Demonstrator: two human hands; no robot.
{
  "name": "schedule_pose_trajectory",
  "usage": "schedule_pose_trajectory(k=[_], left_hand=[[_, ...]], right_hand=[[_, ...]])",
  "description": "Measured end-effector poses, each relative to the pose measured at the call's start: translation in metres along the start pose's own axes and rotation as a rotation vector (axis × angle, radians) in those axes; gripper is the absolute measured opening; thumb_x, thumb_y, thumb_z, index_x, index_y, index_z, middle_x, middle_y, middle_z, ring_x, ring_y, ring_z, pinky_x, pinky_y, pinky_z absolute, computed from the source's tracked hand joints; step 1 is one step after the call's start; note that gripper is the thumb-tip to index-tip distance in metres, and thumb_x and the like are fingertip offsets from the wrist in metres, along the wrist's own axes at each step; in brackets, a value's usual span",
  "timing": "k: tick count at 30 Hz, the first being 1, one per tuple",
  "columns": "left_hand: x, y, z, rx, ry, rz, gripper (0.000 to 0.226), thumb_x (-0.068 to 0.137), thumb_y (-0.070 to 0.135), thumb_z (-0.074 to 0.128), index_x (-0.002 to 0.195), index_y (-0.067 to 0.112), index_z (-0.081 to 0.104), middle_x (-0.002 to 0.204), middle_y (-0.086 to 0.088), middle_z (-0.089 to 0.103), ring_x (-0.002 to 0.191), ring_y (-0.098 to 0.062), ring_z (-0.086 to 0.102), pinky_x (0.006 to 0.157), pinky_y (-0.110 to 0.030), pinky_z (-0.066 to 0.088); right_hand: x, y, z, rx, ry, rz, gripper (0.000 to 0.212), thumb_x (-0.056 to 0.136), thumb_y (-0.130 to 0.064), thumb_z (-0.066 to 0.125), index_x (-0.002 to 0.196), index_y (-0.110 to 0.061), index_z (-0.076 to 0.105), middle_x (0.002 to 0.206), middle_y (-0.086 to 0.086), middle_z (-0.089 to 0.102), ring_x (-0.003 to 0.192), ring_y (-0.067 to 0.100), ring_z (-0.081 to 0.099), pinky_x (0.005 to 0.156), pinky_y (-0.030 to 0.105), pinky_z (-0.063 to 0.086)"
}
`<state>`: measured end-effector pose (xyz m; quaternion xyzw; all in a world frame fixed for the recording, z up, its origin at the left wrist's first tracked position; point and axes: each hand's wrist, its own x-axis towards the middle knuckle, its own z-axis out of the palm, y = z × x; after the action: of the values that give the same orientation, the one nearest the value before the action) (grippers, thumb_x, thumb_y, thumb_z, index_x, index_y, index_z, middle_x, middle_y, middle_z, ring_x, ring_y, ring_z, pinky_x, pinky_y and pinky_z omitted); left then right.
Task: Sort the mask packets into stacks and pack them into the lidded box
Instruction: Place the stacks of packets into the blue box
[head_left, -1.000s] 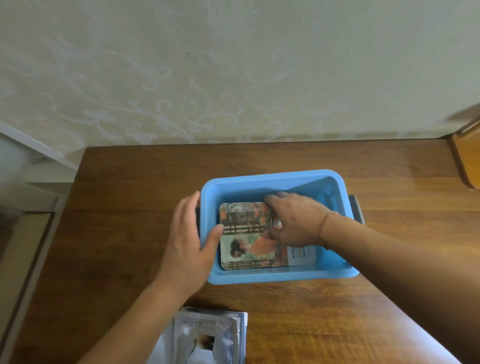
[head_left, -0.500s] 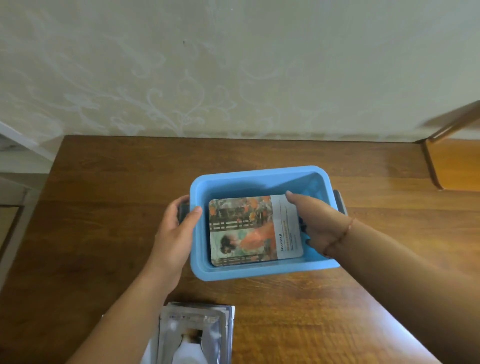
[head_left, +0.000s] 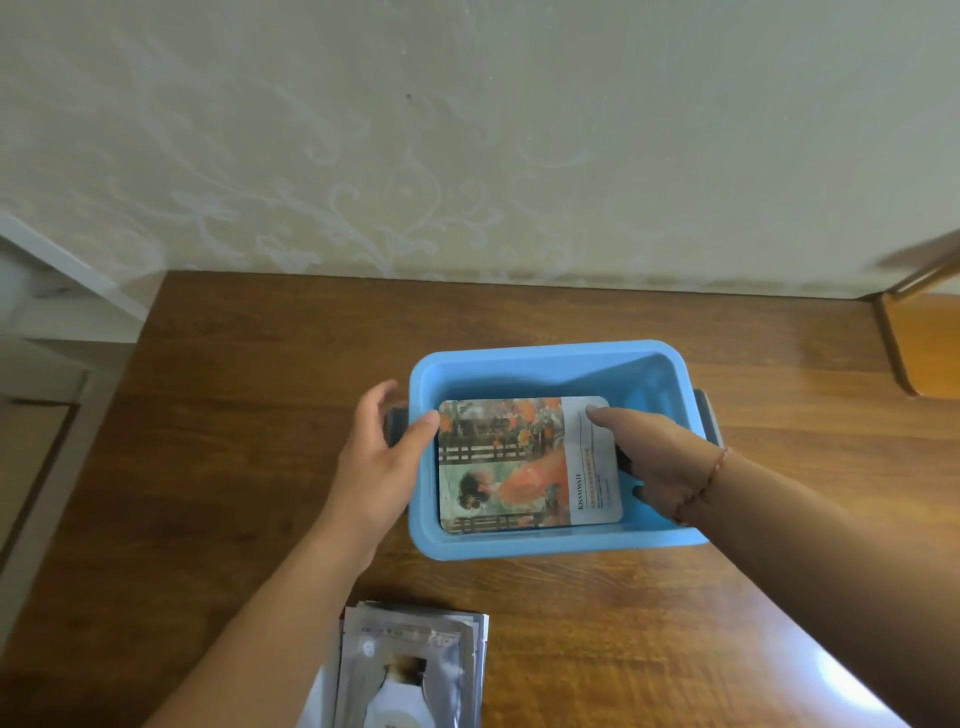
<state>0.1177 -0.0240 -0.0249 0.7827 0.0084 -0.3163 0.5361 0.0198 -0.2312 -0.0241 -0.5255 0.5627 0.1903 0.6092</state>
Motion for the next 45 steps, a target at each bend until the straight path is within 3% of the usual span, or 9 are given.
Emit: schedule_pose_trajectory(k=[7,16,21,26,31,36,40,42,45], left_hand=[[0.011,0.017,0.008,0.367,-0.011,0.118,0.041,0.088,0.044,0.066,0.124,0.034,0.047,0.104,0.013,0.061,0.093,-0.008,0.061,0.082,-0.04,0.055],[0.015,0.008,0.025,0.729,0.179,0.167,0.071,0.077,0.027,0.082,0.129,0.027,0.034,0.098,0.008,0.056,0.085,-0.021,0.059,0.063,-0.033,0.045],[0.018,0.011,0.027,0.739,0.18,0.164,0.053,0.086,0.044,0.069,0.124,0.029,0.036,0.087,0.012,0.054,0.073,-0.015,0.058,0.056,-0.03,0.042],[0.017,0.014,0.027,0.728,0.209,0.198,0.036,0.088,0.043,0.065,0.114,0.029,0.045,0.092,0.008,0.06,0.077,-0.018,0.062,0.062,-0.035,0.051],[0.008,0.018,0.046,0.875,0.258,0.175,0.039,0.089,0.035,0.068,0.118,0.029,0.042,0.094,0.005,0.056,0.077,-0.023,0.056,0.059,-0.033,0.043],[0.008,0.017,0.046,0.899,0.251,0.158,0.049,0.089,0.039,0.066,0.129,0.029,0.039,0.113,0.001,0.064,0.093,-0.026,0.064,0.069,-0.037,0.051],[-0.003,0.012,0.012,0.527,0.133,0.324,0.068,0.091,0.047,0.061,0.148,0.026,0.031,0.15,0.006,0.04,0.128,-0.014,0.048,0.101,-0.035,0.045],[-0.02,0.0,-0.024,0.479,0.268,0.466,0.057,0.092,0.044,0.059,0.142,0.024,0.042,0.139,0.006,0.048,0.11,-0.007,0.057,0.088,-0.029,0.052],[-0.065,-0.043,-0.071,0.588,0.403,0.535,0.034,0.09,0.038,0.06,0.118,0.02,0.061,0.099,0.01,0.063,0.083,-0.002,0.061,0.07,-0.029,0.057]], right_hand=[[-0.002,-0.006,0.008,0.0,0.015,-0.044,0.027,0.101,-0.039,0.042,0.09,-0.017,0.055,0.078,0.002,0.061,0.067,0.016,0.057,0.051,0.03,0.034],[0.003,0.001,0.006,-0.012,-0.016,-0.059,0.022,0.099,-0.034,0.046,0.095,-0.015,0.055,0.079,0.005,0.063,0.07,0.022,0.06,0.057,0.031,0.041],[-0.002,0.004,0.002,-0.008,-0.012,-0.078,0.018,0.101,-0.029,0.046,0.1,-0.013,0.054,0.082,0.005,0.061,0.071,0.018,0.057,0.054,0.031,0.037],[-0.013,0.011,-0.013,-0.024,-0.065,-0.103,0.014,0.101,-0.021,0.047,0.091,-0.015,0.055,0.09,0.003,0.063,0.074,0.009,0.051,0.08,0.034,0.034],[-0.012,0.028,-0.02,-0.051,-0.072,-0.104,0.021,0.101,-0.018,0.047,0.112,-0.005,0.059,0.113,0.016,0.066,0.084,0.019,0.059,0.061,0.028,0.04],[-0.008,0.027,-0.022,0.005,-0.121,-0.137,0.014,0.1,-0.016,0.049,0.098,-0.007,0.059,0.114,0.019,0.066,0.091,0.027,0.063,0.074,0.037,0.051],[-0.03,0.035,-0.019,-0.389,0.082,-0.478,0.039,0.091,-0.036,0.06,0.123,-0.014,0.053,0.122,0.002,0.063,0.099,0.02,0.064,0.089,0.042,0.052],[-0.068,0.049,-0.012,-0.472,0.232,-0.941,0.041,0.091,-0.037,0.06,0.129,-0.022,0.054,0.123,-0.012,0.06,0.102,0.007,0.061,0.09,0.024,0.047],[-0.114,0.086,0.016,-0.429,-0.003,-1.339,0.021,0.088,-0.032,0.058,0.104,-0.023,0.066,0.097,-0.017,0.068,0.087,0.001,0.064,0.079,0.008,0.045]])
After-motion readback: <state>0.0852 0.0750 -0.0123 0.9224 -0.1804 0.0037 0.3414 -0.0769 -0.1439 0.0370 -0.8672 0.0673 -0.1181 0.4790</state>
